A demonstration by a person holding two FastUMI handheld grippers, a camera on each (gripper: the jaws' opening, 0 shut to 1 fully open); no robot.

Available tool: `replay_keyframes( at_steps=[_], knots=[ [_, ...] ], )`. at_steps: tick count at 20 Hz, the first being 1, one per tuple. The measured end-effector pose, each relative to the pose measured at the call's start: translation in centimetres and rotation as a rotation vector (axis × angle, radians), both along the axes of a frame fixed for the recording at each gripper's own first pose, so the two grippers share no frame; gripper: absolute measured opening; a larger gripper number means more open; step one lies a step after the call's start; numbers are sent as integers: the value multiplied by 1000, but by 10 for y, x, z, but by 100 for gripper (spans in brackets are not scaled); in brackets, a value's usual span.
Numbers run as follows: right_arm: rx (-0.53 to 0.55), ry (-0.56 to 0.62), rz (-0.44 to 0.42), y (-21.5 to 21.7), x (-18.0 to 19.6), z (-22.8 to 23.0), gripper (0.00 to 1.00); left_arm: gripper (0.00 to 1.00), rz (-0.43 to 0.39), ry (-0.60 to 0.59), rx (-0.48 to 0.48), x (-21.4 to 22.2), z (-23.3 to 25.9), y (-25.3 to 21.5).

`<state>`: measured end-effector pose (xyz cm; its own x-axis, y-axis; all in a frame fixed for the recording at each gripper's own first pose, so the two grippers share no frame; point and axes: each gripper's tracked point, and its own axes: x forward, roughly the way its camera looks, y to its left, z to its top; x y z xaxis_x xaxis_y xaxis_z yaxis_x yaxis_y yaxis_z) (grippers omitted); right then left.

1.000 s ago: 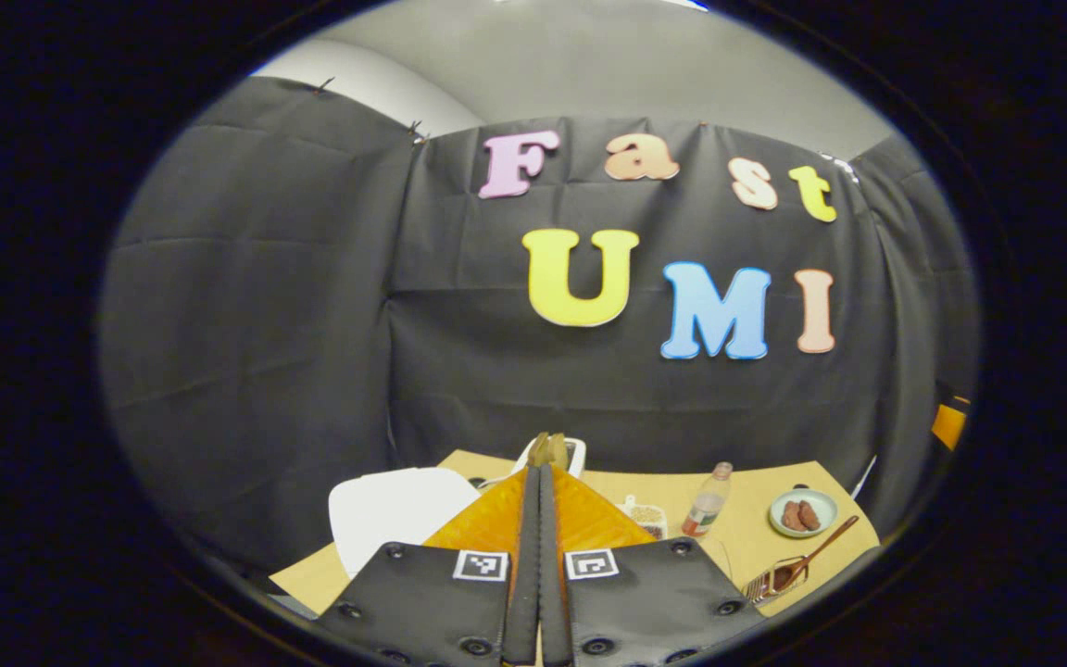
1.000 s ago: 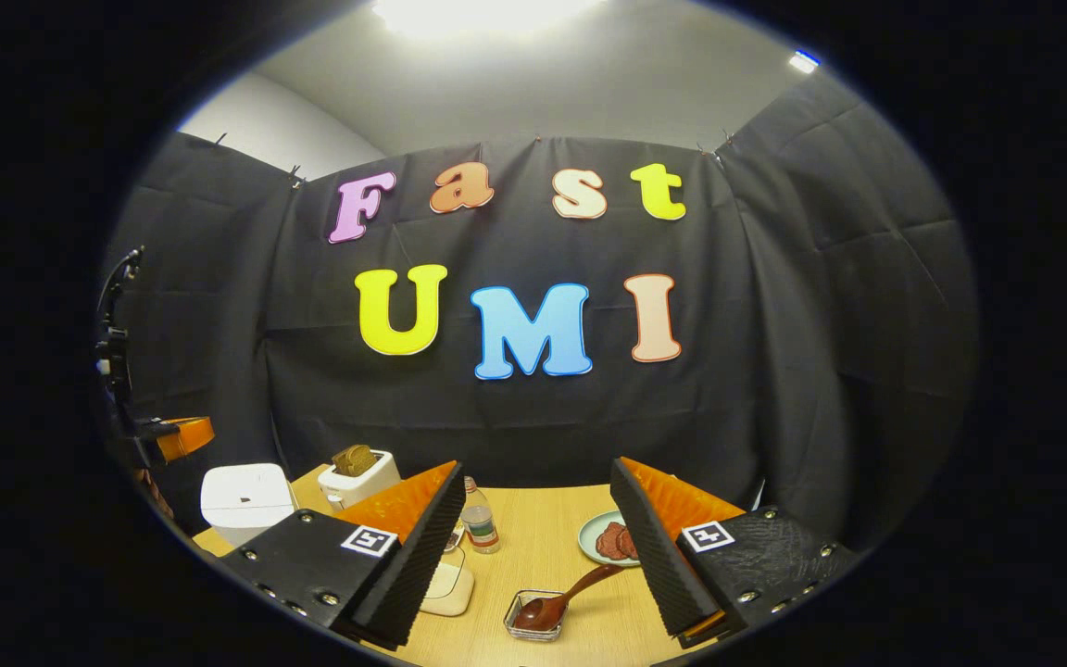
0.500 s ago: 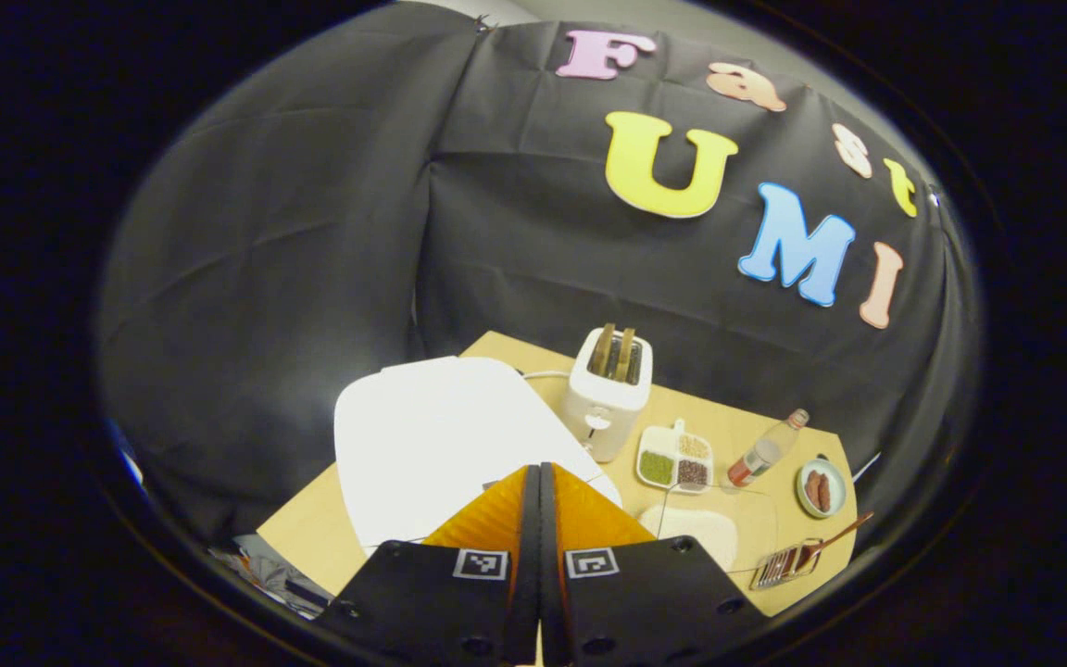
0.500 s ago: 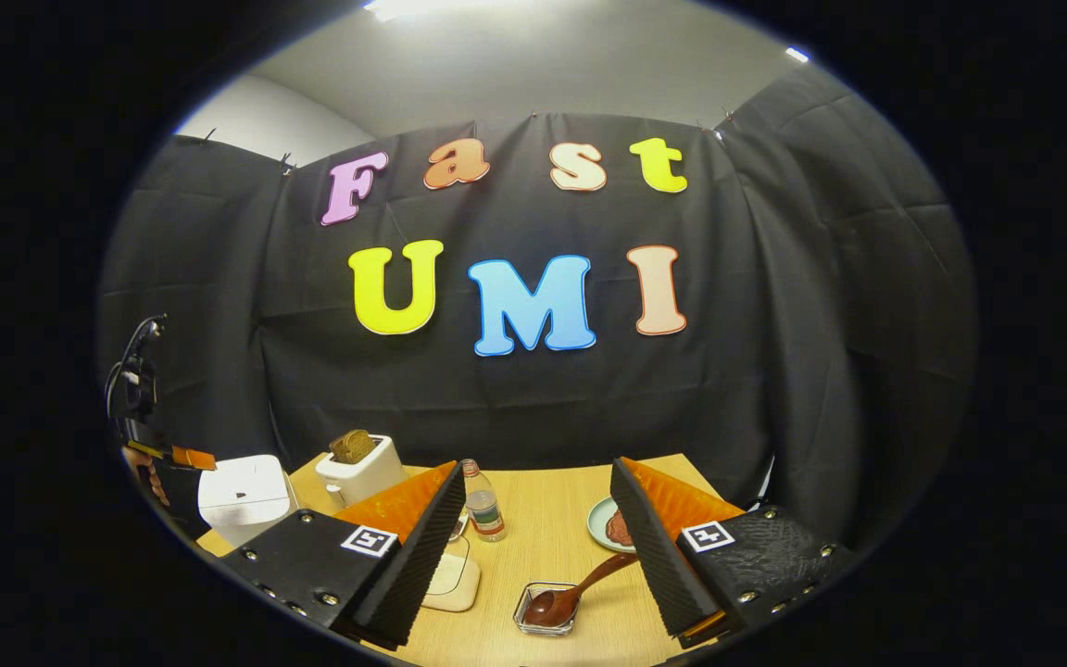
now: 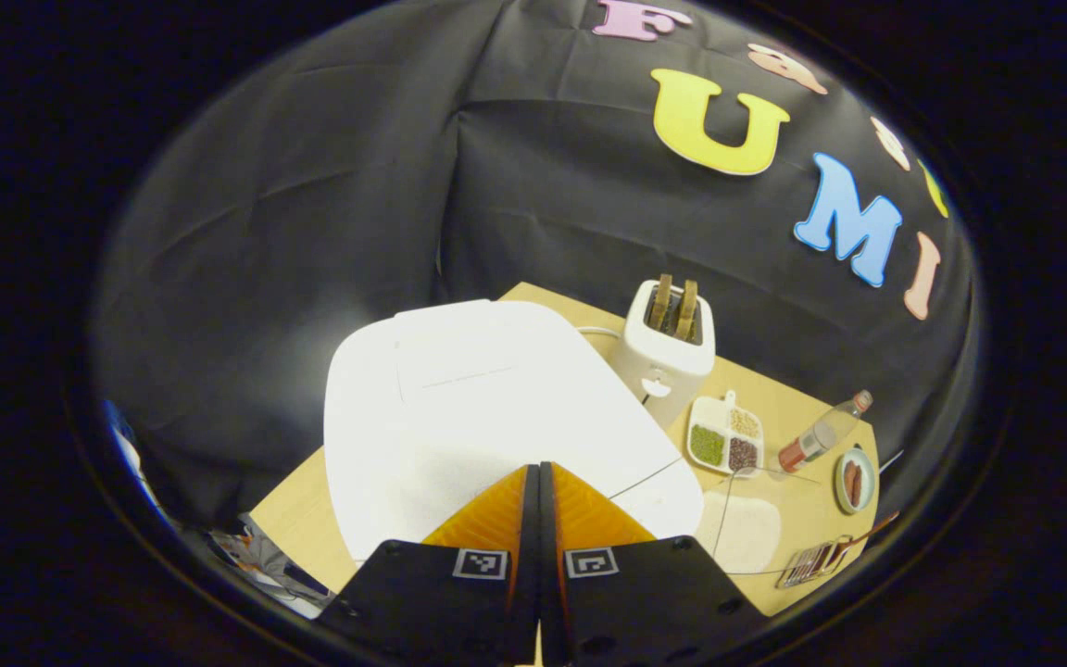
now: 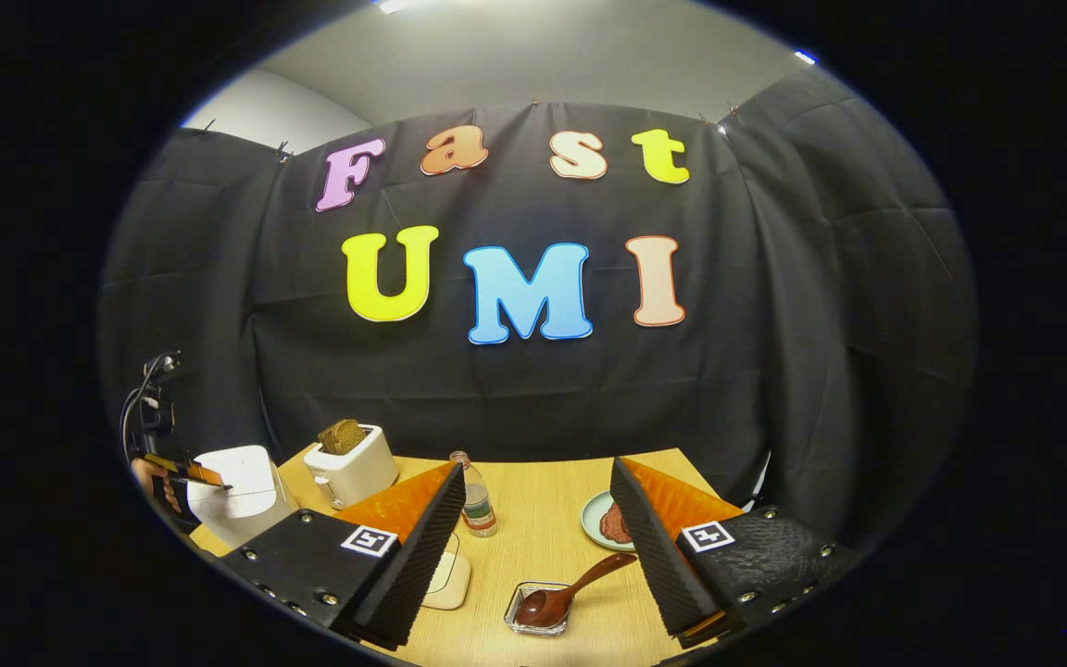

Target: Close the left gripper, press the button to open the rice cooker; take a wooden spoon from the chopstick holder with the right hand, scoop a spoonful of rice and pour it into the rice cooker, then put the wooden spoon back into the chopstick holder.

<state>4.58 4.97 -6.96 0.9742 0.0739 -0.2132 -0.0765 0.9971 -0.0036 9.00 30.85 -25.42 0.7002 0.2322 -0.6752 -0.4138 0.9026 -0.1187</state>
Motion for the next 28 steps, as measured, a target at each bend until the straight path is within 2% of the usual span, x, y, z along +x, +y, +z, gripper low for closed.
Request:
replay_keyframes(
  at_steps=[3,6,13,15,17,18,19,22,23,24,27,28],
  knots=[
    [-1,2,10,3,3,0,96,11,2,-18,26,4,2,5],
    [-3,-11,32,9,3,6,96,9,10,-52,61,9,19,8],
    [-7,-34,69,19,3,14,96,7,48,-268,314,15,134,26],
    [-7,-43,76,20,2,15,96,9,42,-360,356,9,176,15],
    [-2,-57,68,14,3,12,96,10,0,-433,371,2,203,-10],
    [-2,-58,60,10,5,10,96,13,-32,-476,376,-2,218,-25],
    [1,-51,53,5,5,4,96,22,-64,-521,389,-7,228,-39],
    [15,-41,13,-11,8,-1,96,90,-146,-613,450,-34,245,-86],
    [17,-34,-5,-18,10,-8,96,96,-168,-632,453,-43,245,-101],
    [21,-18,-20,-23,12,-15,96,90,-189,-647,438,-51,242,-117],
    [18,45,-62,-44,14,-51,96,90,-222,-684,367,-72,233,-156],
    [30,74,-77,-49,14,-66,96,93,-225,-698,356,-77,231,-163]
  ],
)
